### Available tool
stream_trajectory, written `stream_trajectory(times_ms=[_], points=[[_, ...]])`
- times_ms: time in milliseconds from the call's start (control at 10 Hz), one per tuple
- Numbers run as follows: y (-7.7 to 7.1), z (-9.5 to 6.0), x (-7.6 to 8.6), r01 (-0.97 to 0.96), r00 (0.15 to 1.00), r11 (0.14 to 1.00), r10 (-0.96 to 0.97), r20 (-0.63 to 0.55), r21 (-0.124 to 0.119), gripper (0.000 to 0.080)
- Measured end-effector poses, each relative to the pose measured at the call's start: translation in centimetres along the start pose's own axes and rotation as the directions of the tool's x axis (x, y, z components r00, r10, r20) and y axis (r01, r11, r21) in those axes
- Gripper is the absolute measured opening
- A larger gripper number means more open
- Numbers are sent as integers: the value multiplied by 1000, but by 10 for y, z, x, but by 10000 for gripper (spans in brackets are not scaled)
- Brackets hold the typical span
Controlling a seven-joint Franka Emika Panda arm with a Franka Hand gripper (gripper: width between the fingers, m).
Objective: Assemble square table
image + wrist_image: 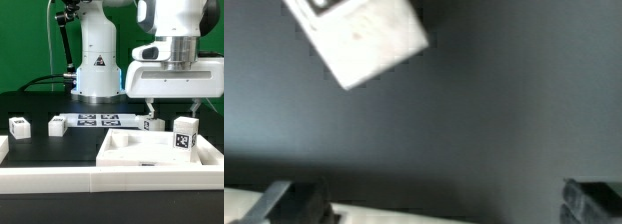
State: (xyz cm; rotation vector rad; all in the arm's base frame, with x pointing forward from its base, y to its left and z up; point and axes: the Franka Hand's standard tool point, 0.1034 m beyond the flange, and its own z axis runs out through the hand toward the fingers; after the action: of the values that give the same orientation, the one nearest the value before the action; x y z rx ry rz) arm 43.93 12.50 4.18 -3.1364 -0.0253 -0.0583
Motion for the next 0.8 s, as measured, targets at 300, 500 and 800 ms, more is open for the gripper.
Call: stream_trajectory(times_ms=[300, 500, 800], points=[[6, 4, -1, 40, 999, 999, -41, -20, -5, 649], [6, 5, -1, 41, 999, 999, -41, -19, -5, 649], [5, 6, -2, 176, 984, 984, -176, -21, -13, 649]])
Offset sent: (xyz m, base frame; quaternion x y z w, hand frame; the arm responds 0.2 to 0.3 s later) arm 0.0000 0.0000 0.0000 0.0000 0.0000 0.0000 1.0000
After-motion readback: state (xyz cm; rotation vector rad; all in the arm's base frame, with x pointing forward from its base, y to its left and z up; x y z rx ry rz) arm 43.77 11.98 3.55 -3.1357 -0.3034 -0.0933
